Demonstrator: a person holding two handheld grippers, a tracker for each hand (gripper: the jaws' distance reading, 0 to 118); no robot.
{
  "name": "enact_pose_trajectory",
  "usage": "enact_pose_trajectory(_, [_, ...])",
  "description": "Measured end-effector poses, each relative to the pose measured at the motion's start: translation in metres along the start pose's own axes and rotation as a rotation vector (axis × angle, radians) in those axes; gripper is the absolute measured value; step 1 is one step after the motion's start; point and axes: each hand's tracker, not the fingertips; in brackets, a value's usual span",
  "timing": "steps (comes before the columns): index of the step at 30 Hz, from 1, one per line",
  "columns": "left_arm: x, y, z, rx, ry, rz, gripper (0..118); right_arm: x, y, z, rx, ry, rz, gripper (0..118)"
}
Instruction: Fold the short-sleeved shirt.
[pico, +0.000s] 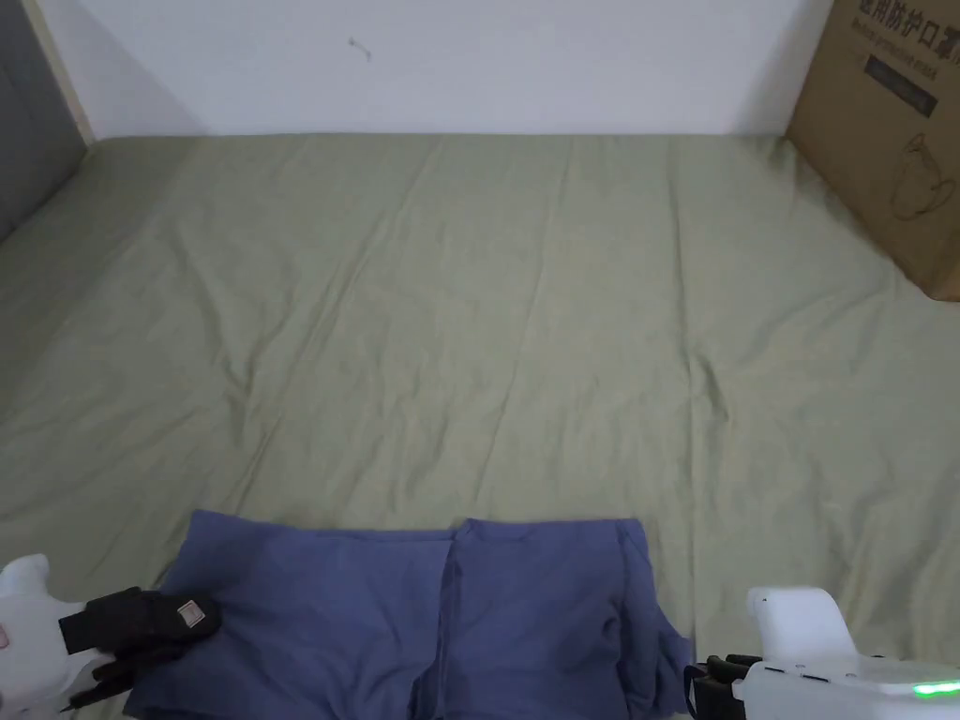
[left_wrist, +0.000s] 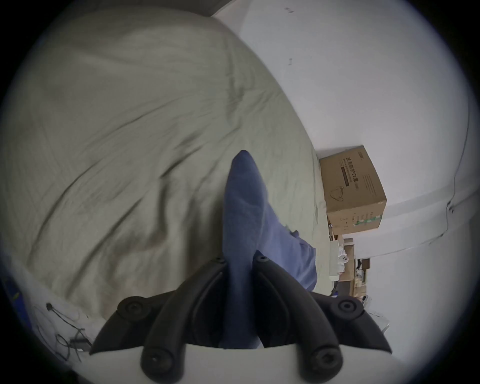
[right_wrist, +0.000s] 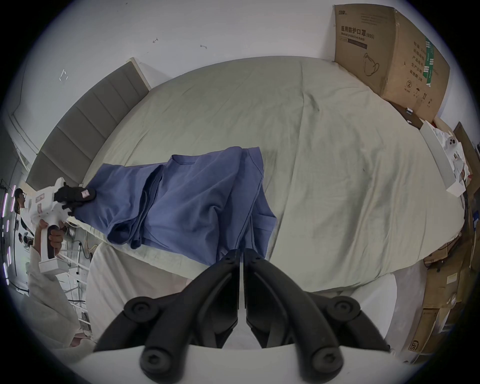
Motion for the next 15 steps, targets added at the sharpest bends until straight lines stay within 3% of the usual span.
enact_pose_trajectory(8, [0.155,-0.025,-0.019,-0.024,-0.129,-0.295,11,0.028,-0.007,0.007,0.017,-0.006,-0.067,3])
enact_pose_trajectory(12, [0.205,-0.055,-0.070,-0.145,-0.201,-0.407,12,0.047,-0.013,0.009,0.017,-0.016,-0.118,3])
enact_pose_trajectory(15, [0.229,-0.083,-0.119,-0.271,-0.150,-0.478,12,0.062,-0.018,0.012,0.018,-0.022,-0.160,3])
